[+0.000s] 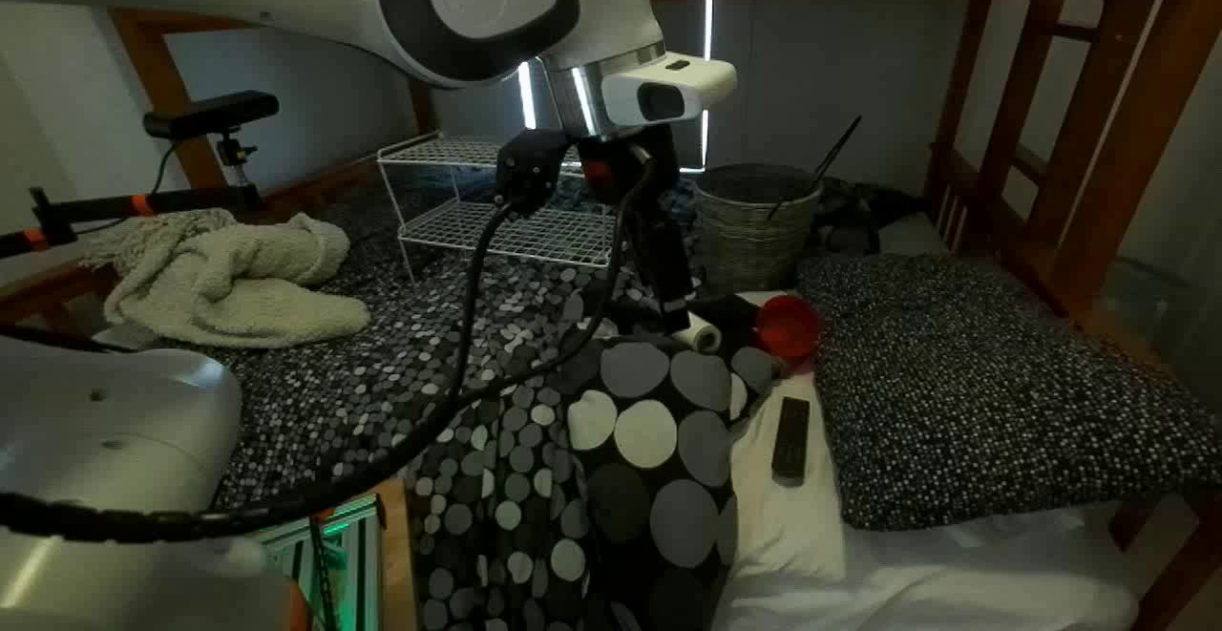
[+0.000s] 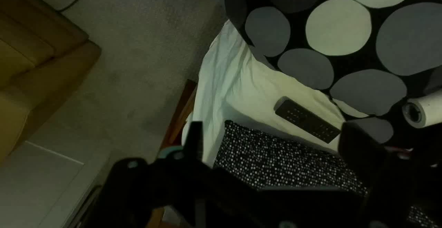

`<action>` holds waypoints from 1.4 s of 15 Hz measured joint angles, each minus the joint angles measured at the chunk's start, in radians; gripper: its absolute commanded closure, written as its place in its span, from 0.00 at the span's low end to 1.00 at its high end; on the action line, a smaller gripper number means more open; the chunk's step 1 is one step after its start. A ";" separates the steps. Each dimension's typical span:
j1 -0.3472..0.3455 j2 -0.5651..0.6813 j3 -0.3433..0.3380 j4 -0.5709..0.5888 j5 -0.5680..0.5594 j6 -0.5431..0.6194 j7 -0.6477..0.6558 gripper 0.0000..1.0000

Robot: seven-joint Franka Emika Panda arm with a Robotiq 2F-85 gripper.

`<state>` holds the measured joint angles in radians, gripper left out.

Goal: Put the lint roller on the top shelf of the rack

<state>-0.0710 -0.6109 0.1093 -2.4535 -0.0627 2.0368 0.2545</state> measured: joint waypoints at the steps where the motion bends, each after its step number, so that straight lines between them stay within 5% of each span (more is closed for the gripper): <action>1: 0.000 0.000 0.000 0.000 0.000 0.000 0.000 0.00; 21: 0.025 0.026 0.000 0.006 0.052 0.024 0.000 0.00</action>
<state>-0.0464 -0.5853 0.1095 -2.4477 -0.0109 2.0612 0.2545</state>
